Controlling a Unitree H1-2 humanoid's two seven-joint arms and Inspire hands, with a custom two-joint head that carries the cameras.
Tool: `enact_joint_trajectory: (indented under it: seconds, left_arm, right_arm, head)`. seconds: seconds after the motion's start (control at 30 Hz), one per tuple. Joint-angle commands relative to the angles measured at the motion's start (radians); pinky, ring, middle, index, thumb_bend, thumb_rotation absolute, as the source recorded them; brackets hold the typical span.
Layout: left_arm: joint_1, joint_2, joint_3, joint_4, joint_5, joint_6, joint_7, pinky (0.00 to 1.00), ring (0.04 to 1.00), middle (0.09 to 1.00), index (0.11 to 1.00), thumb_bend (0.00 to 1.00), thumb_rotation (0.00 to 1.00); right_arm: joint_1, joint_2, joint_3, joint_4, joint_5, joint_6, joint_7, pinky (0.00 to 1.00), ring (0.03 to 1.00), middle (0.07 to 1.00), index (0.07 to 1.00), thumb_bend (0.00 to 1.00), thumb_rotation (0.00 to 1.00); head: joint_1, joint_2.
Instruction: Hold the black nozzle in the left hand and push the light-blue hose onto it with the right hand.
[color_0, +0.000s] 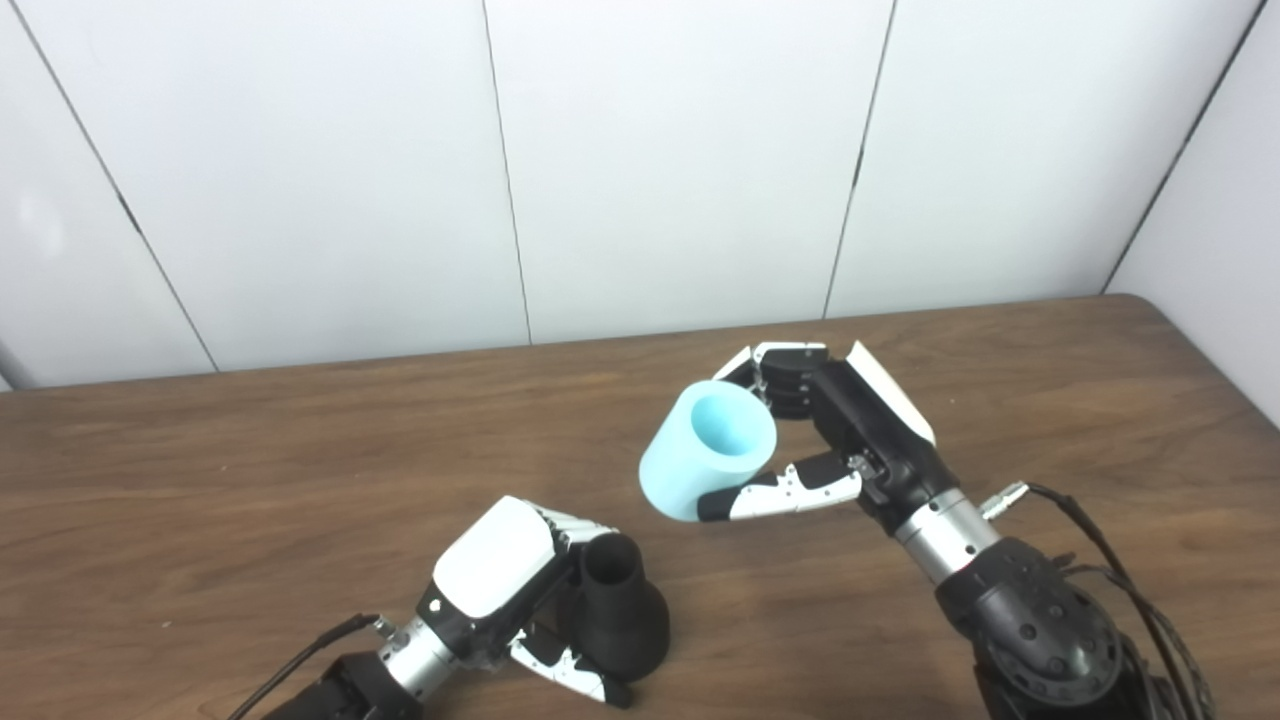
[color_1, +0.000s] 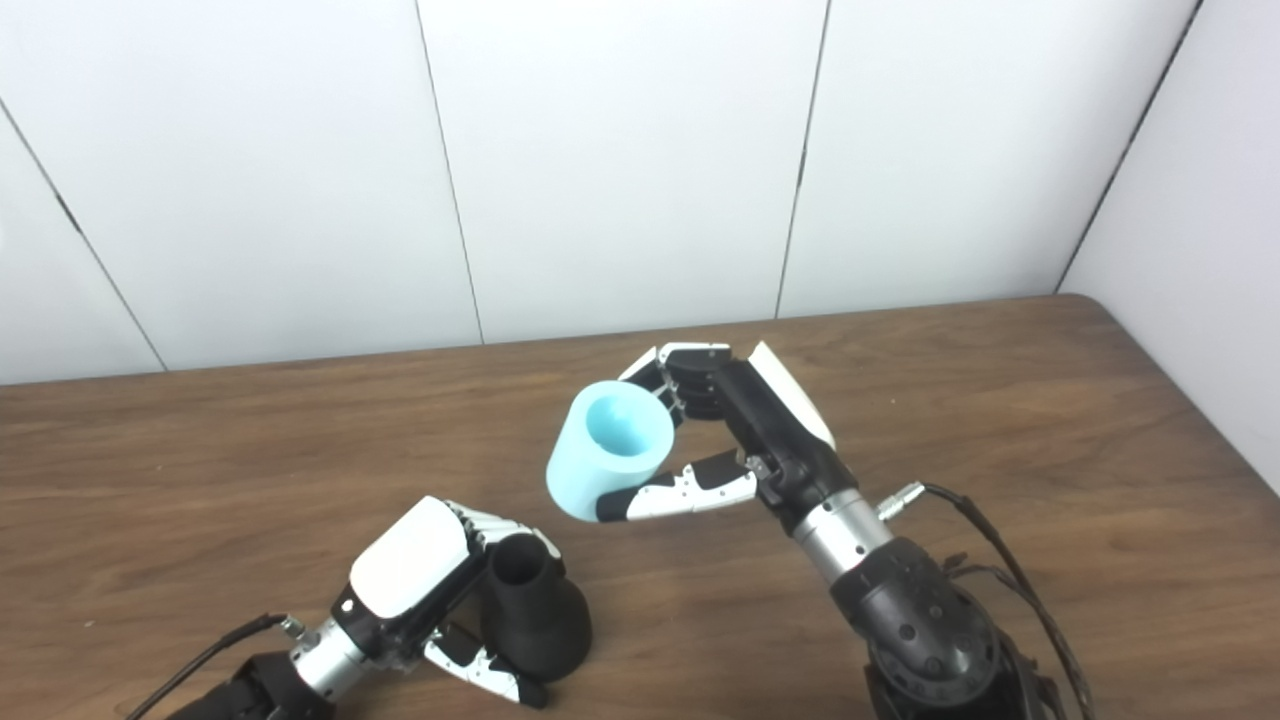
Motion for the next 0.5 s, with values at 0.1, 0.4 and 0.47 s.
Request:
enact_joint_trajectory:
  seconds: [0.1, 0.4, 0.47]
  left_arm:
    - [0.118, -0.052, -0.071, 0.123, -0.005, -0.014, 0.02, 0.21, 0.34, 0.465, 0.555, 0.49, 0.0]
    - [0.119, -0.051, -0.069, 0.115, -0.004, -0.013, 0.01, 0.19, 0.329, 0.453, 0.551, 0.49, 0.0]
    - [0.119, -0.05, -0.071, 0.113, -0.008, -0.014, 0.011, 0.17, 0.321, 0.441, 0.546, 0.49, 0.0]
  right_arm:
    - [-0.009, 0.004, 0.009, -0.046, 0.011, -0.033, 0.006, 0.33, 0.449, 0.54, 0.436, 0.51, 0.0]
    - [0.018, 0.026, 0.031, -0.05, 0.033, -0.035, 0.008, 0.32, 0.446, 0.541, 0.442, 0.51, 0.0]
    - [0.024, 0.034, 0.039, -0.045, 0.026, -0.046, 0.004, 0.33, 0.451, 0.538, 0.441, 0.51, 0.0]
  head:
    - [0.003, 0.005]
    - [0.011, 0.011]
    - [0.011, 0.011]
